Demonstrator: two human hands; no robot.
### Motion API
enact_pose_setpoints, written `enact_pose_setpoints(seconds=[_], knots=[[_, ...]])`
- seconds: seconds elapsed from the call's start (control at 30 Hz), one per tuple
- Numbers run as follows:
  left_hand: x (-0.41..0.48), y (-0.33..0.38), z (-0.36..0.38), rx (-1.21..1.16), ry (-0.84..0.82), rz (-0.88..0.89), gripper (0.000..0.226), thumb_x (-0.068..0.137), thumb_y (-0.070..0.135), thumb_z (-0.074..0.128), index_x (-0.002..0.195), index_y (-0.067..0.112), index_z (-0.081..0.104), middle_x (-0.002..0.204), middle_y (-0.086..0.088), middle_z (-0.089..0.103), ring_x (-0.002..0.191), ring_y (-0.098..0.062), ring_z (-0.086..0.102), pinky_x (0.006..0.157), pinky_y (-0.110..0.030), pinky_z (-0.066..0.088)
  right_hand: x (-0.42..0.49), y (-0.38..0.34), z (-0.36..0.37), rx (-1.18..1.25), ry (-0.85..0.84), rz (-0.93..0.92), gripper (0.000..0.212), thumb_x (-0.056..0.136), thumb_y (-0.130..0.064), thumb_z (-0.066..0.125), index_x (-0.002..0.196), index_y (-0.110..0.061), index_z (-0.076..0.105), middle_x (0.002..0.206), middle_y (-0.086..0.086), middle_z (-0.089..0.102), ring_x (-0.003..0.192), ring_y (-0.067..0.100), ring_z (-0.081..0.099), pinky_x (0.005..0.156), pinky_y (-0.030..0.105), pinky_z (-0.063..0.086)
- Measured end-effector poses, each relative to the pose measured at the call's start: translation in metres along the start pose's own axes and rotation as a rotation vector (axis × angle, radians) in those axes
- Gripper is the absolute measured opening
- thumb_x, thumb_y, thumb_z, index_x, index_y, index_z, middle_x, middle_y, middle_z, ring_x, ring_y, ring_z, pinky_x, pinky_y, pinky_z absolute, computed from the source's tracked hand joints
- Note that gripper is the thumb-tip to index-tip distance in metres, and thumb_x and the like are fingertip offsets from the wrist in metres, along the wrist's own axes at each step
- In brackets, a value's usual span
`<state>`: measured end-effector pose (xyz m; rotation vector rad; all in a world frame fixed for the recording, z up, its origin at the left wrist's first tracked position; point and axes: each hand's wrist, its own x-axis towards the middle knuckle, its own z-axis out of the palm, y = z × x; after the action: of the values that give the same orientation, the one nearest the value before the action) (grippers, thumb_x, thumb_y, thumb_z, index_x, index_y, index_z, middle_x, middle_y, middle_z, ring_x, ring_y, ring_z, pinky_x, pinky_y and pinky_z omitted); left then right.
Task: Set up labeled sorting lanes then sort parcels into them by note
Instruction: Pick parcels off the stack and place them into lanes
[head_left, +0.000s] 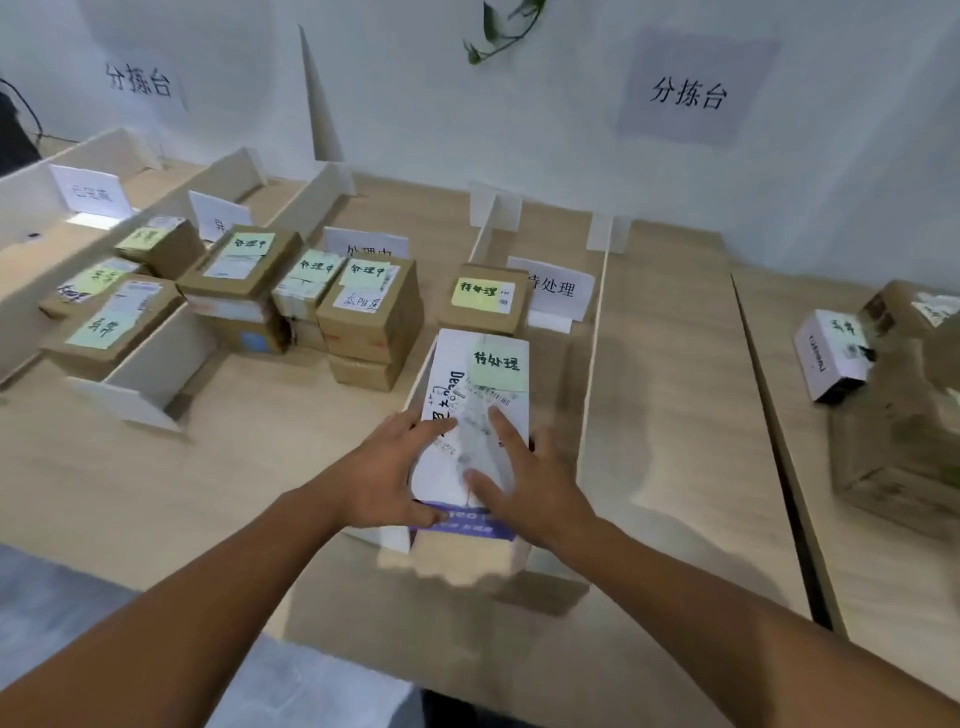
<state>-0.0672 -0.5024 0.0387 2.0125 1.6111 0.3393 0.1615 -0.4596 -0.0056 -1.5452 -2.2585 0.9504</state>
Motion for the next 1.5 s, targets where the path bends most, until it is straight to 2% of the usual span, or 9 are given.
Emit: enact_pose_setpoints(seconds=[0.3, 0.57, 0.67, 0.83, 0.93, 1.07, 1.2, 1.33, 1.5], knots=[[0.052, -0.067, 0.014, 0.005, -0.133, -0.008, 0.109, 0.064, 0.064, 0.080, 0.153, 0.038, 0.023, 0.162, 0.011, 0.014, 0.147, -0.018, 0.023, 0.118, -0.042, 0.038, 0.043, 0.008, 0.040, -0.066, -0.008, 0.125, 0.094, 0.064, -0.102, 0.018, 0.144, -0.063, -0.010, 0.138, -0.011, 0.018, 0.125, 0.021, 0.050, 0.094, 0.037, 0.057], [0.070, -0.113, 0.046, 0.066, -0.181, 0.012, 0.116, 0.058, 0.074, 0.079, 0.150, 0.039, 0.019, 0.160, 0.011, 0.007, 0.148, -0.023, 0.018, 0.118, -0.043, 0.037, 0.054, 0.005, 0.073, -0.154, 0.024, 0.187, 0.087, 0.087, -0.072, 0.054, 0.157, -0.047, 0.007, 0.132, 0.001, 0.027, 0.115, 0.020, 0.050, 0.084, 0.032, 0.058], [0.075, -0.116, 0.048, 0.074, -0.199, 0.021, 0.116, 0.052, 0.078, 0.077, 0.148, 0.040, 0.023, 0.159, 0.009, 0.008, 0.147, -0.025, 0.017, 0.117, -0.045, 0.038, 0.052, 0.003, 0.073, -0.095, 0.004, 0.260, 0.085, 0.089, -0.066, 0.057, 0.158, -0.047, 0.009, 0.135, 0.001, 0.028, 0.117, 0.023, 0.050, 0.090, 0.038, 0.058], [0.073, -0.092, 0.029, 0.178, -0.188, 0.014, 0.110, 0.060, 0.086, 0.068, 0.151, 0.039, 0.028, 0.166, -0.004, 0.005, 0.150, -0.033, 0.011, 0.121, -0.050, 0.023, 0.034, -0.015, 0.046, -0.115, -0.092, 0.318, 0.076, 0.090, -0.080, 0.036, 0.149, -0.064, -0.009, 0.155, 0.002, 0.020, 0.128, 0.036, 0.049, 0.104, 0.050, 0.046], [0.074, -0.062, 0.011, 0.177, -0.075, 0.050, 0.105, 0.066, 0.086, 0.064, 0.153, 0.037, 0.031, 0.169, -0.009, 0.006, 0.153, -0.031, 0.007, 0.123, -0.049, 0.014, 0.008, -0.020, 0.026, -0.082, 0.012, 0.295, 0.072, 0.094, -0.076, 0.037, 0.150, -0.061, -0.006, 0.159, -0.005, 0.017, 0.145, 0.026, 0.033, 0.113, 0.047, 0.039], [0.086, 0.016, -0.005, 0.179, -0.041, 0.265, 0.094, 0.075, 0.078, 0.066, 0.152, 0.034, 0.036, 0.167, -0.009, 0.018, 0.154, -0.028, 0.011, 0.124, -0.044, -0.002, -0.057, 0.004, -0.021, -0.104, 0.219, 0.274, 0.071, 0.097, -0.065, 0.043, 0.156, -0.051, 0.007, 0.149, -0.005, 0.029, 0.139, 0.020, 0.035, 0.108, 0.039, 0.043], [0.094, 0.097, 0.017, 0.208, -0.029, 0.393, 0.092, 0.074, 0.079, 0.065, 0.146, 0.025, 0.047, 0.157, -0.012, 0.037, 0.144, -0.031, 0.030, 0.122, -0.047, 0.021, -0.135, 0.043, -0.063, -0.112, 0.343, 0.377, 0.073, 0.094, -0.072, 0.034, 0.158, -0.043, 0.014, 0.150, -0.006, 0.030, 0.137, 0.016, 0.034, 0.108, 0.037, 0.043], [0.086, 0.218, 0.087, 0.184, -0.085, 0.511, 0.108, 0.066, 0.093, 0.038, 0.149, 0.025, 0.046, 0.159, -0.012, 0.036, 0.146, -0.033, 0.029, 0.121, -0.047, 0.025, -0.258, 0.102, -0.115, -0.118, 0.492, 0.478, 0.071, 0.097, -0.063, 0.045, 0.159, -0.039, 0.021, 0.150, -0.003, 0.033, 0.138, 0.018, 0.035, 0.111, 0.037, 0.040], [0.060, 0.364, 0.182, 0.149, -0.192, 0.625, 0.096, 0.078, 0.082, 0.057, 0.155, 0.028, 0.036, 0.162, -0.006, 0.029, 0.149, -0.026, 0.023, 0.123, -0.044, 0.023, -0.402, 0.178, -0.166, -0.139, 0.565, 0.579, 0.072, 0.098, -0.056, 0.052, 0.160, -0.037, 0.021, 0.149, -0.002, 0.035, 0.137, 0.017, 0.034, 0.112, 0.030, 0.035]])
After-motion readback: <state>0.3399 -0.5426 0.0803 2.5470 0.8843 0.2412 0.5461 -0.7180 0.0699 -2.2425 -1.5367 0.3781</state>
